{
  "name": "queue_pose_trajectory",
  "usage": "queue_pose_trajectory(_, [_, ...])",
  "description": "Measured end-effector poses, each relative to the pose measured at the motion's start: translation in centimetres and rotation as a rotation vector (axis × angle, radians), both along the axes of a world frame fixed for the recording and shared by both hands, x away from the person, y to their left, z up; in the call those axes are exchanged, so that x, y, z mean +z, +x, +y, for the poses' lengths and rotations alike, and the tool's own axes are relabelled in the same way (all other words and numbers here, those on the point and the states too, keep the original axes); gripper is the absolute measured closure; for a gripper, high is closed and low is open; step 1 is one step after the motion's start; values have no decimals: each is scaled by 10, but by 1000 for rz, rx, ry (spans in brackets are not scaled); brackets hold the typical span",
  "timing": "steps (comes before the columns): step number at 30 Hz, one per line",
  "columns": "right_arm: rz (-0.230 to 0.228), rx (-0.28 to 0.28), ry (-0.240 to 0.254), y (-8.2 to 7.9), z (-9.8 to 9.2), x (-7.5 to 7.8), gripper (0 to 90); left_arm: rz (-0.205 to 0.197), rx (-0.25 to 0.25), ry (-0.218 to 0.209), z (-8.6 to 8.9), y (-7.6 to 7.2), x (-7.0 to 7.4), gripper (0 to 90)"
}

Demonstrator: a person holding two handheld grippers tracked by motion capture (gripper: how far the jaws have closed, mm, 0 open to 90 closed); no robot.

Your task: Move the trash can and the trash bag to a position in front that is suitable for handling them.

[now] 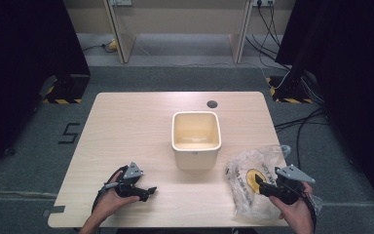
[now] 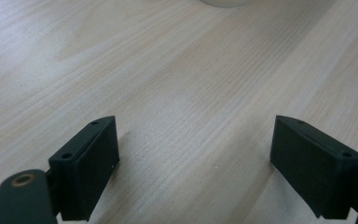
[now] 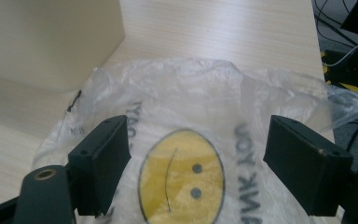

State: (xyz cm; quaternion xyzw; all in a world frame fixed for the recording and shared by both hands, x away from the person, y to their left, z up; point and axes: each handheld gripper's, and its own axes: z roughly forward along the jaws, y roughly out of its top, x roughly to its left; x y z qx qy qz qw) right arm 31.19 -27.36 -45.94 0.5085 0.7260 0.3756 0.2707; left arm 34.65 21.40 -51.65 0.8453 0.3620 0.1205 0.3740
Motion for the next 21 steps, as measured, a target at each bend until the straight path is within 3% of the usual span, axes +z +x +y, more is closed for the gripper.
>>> queue_pose_trajectory(4, [-6, 10, -9, 10, 9, 8, 221, -18, 27, -44, 0, 3, 6, 155])
queue_pose_trajectory(7, [-13, 15, -6, 22, 18, 15, 223, -16, 75, -87, 1, 9, 13, 154])
queue_pose_trajectory(11, [-24, 19, 1, 39, 29, 25, 227, -76, 121, -61, -5, 21, 24, 155])
queue_pose_trajectory(16, [-34, 13, 0, 56, 46, 37, 229, -111, 169, -111, -13, 36, 39, 156])
queue_pose_trajectory(21, [-28, -7, 13, 72, 59, 41, 233, -115, 176, -136, -22, 49, 49, 156])
